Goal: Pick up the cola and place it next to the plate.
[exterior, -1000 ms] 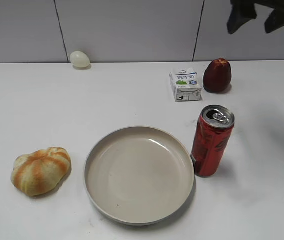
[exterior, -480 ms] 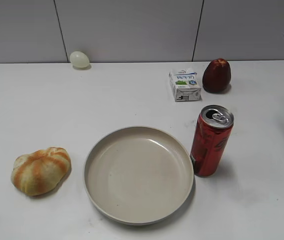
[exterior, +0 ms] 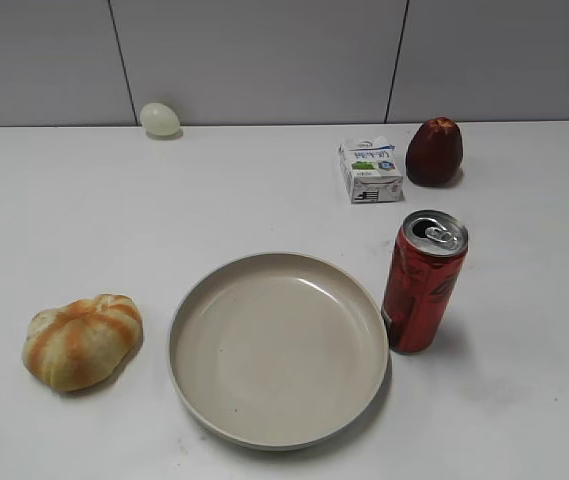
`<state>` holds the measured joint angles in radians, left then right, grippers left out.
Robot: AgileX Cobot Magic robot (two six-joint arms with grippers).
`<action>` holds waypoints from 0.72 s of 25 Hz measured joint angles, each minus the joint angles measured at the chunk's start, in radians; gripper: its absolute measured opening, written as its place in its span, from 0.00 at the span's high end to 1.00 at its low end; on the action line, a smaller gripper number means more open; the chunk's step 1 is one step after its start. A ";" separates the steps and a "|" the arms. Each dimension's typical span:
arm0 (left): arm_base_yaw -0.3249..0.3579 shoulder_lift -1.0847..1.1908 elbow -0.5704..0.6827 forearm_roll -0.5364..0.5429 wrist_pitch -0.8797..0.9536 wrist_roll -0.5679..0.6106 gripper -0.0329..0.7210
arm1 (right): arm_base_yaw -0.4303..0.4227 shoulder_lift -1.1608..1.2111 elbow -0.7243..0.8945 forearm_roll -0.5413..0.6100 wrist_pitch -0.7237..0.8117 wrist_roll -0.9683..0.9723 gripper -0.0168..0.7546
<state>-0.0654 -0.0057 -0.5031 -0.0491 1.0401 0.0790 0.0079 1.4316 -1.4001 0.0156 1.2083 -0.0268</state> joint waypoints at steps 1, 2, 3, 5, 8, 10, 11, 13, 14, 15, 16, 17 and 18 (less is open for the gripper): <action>0.000 0.000 0.000 0.000 0.000 0.000 0.67 | 0.000 -0.040 0.043 0.000 0.000 0.000 0.21; 0.000 0.000 0.000 0.000 0.000 0.000 0.67 | 0.000 -0.087 0.079 0.000 0.001 0.000 0.21; 0.000 0.000 0.000 0.000 0.000 0.000 0.67 | 0.000 -0.132 0.123 0.000 0.002 -0.001 0.21; 0.000 0.000 0.000 0.000 0.000 0.000 0.66 | 0.000 -0.221 0.210 0.000 -0.008 -0.001 0.21; 0.000 0.000 0.000 0.000 0.000 0.000 0.66 | 0.000 -0.333 0.334 0.001 -0.039 -0.001 0.21; 0.000 0.000 0.000 0.000 0.000 0.000 0.66 | 0.000 -0.418 0.414 0.001 -0.063 -0.001 0.21; 0.000 0.000 0.000 0.000 0.000 0.000 0.66 | 0.000 -0.461 0.465 0.001 -0.080 -0.001 0.21; 0.000 0.000 0.000 0.000 0.000 0.000 0.66 | 0.000 -0.542 0.539 0.001 -0.107 -0.001 0.21; 0.000 0.000 0.000 0.000 0.000 0.000 0.66 | 0.000 -0.585 0.583 0.001 -0.125 -0.001 0.21; 0.000 0.000 0.000 0.000 0.000 0.000 0.66 | 0.000 -0.621 0.628 0.001 -0.143 -0.001 0.21; 0.000 0.000 0.000 0.000 0.000 0.000 0.66 | 0.000 -0.666 0.671 0.003 -0.158 -0.001 0.21; 0.000 0.000 0.000 0.000 0.000 0.000 0.66 | 0.000 -0.711 0.706 0.006 -0.168 0.000 0.21; 0.000 0.000 0.000 0.000 0.000 0.000 0.66 | 0.000 -0.758 0.745 0.011 -0.175 0.000 0.21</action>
<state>-0.0654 -0.0057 -0.5031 -0.0491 1.0401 0.0790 0.0079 0.6734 -0.6553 0.0269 1.0334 -0.0266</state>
